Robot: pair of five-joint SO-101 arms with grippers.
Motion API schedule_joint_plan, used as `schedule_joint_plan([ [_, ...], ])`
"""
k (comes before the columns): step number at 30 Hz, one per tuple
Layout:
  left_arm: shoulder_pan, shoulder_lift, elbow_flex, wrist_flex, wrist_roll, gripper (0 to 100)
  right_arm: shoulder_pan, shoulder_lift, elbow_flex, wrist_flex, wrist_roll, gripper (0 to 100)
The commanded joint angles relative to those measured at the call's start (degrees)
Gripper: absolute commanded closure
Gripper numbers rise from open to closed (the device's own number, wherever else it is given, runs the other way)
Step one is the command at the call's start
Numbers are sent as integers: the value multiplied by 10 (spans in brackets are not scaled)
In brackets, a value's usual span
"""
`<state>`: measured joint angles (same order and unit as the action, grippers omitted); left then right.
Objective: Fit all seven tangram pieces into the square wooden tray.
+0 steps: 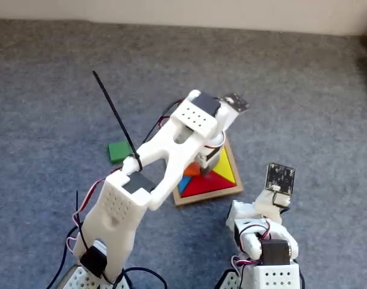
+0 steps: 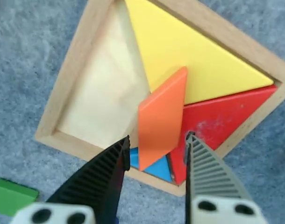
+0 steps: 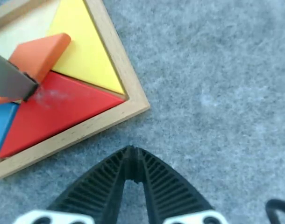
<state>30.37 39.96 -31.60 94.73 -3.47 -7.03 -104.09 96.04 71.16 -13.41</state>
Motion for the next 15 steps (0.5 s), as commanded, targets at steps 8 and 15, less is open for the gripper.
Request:
schedule_joint_plan([
  [8, 33, -40, -20, 8, -2, 811, 7, -10, 73, 3, 3, 992],
  [15, 27, -32, -10, -21, -2, 807, 7, -10, 73, 3, 3, 992],
])
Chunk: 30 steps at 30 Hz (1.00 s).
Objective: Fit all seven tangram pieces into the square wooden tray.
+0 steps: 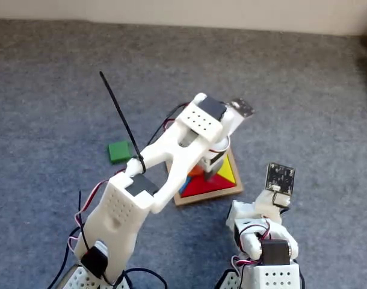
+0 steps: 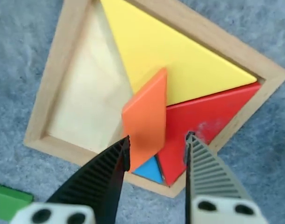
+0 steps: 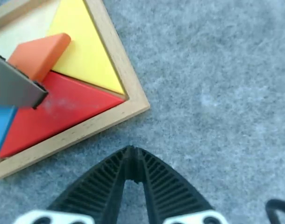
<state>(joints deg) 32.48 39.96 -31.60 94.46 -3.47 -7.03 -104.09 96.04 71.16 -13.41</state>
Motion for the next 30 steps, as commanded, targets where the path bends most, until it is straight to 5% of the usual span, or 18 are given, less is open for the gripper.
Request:
schedule_joint_plan([
  [1, 2, -23, -6, -28, -2, 807, 7, -10, 73, 3, 3, 992],
  [30, -22, 68, -82, -41, -4, 848, 7, -10, 73, 3, 3, 992],
])
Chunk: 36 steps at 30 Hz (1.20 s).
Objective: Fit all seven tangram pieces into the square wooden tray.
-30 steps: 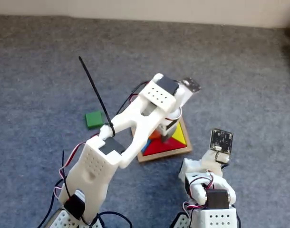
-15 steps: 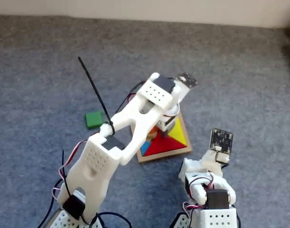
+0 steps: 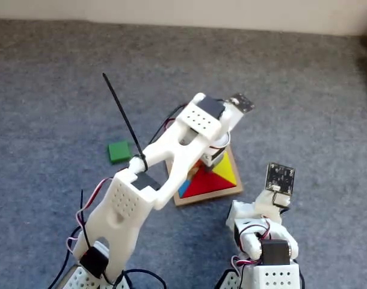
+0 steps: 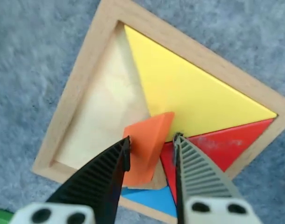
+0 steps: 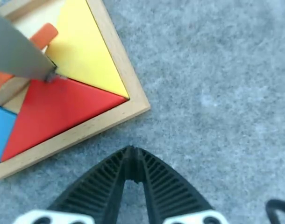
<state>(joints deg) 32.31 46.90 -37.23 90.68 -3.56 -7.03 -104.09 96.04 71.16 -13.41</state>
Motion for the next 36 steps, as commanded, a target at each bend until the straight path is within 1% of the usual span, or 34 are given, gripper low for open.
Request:
schedule_joint_plan([
  [1, -27, 0, -31, -4, -3, 848, 7, -10, 73, 3, 3, 992],
  [7, -59, 0, -68, 8, -4, 845, 7, -10, 73, 3, 3, 992],
  [11, -80, 0, -80, 13, -2, 787, 7, -10, 73, 3, 3, 992],
  [14, -88, 0, -80, 12, -4, 797, 7, -10, 73, 3, 3, 992],
  [25, -82, 3, -78, 18, -4, 802, 7, -10, 73, 3, 3, 992],
  [30, -69, 5, -75, 18, -4, 804, 7, -10, 73, 3, 3, 992],
  [36, -58, 57, -64, 12, -2, 805, 7, -10, 73, 3, 3, 992],
])
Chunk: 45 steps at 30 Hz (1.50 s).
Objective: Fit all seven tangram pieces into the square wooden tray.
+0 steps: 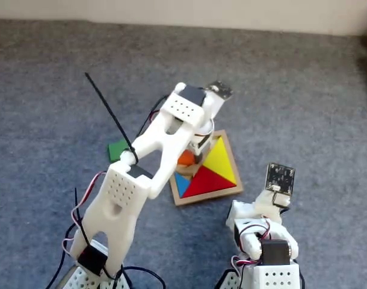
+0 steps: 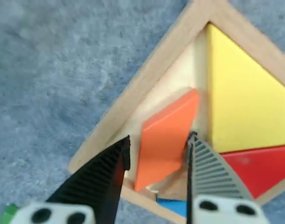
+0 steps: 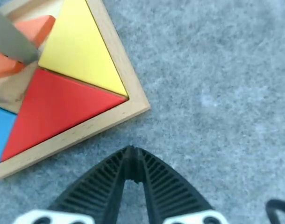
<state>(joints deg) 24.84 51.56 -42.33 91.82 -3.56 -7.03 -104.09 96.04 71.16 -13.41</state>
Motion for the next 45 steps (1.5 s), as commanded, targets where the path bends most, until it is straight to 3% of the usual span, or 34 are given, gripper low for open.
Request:
schedule_joint_plan([
  [1, 17, 20, -14, 1, -2, 806, 7, -10, 73, 3, 3, 992],
  [9, 19, 27, -83, 8, -2, 929, 7, -10, 73, 3, 3, 992],
  [17, 55, 27, -204, 86, -2, 986, 7, -10, 73, 3, 3, 992],
  [26, 91, 32, -204, 86, -2, 981, 7, -10, 73, 3, 3, 992],
  [33, 87, 27, -154, 86, 7, 803, 7, -10, 73, 3, 3, 992],
  [45, 85, 9, -152, 90, 23, 818, 7, -10, 73, 3, 3, 992],
])
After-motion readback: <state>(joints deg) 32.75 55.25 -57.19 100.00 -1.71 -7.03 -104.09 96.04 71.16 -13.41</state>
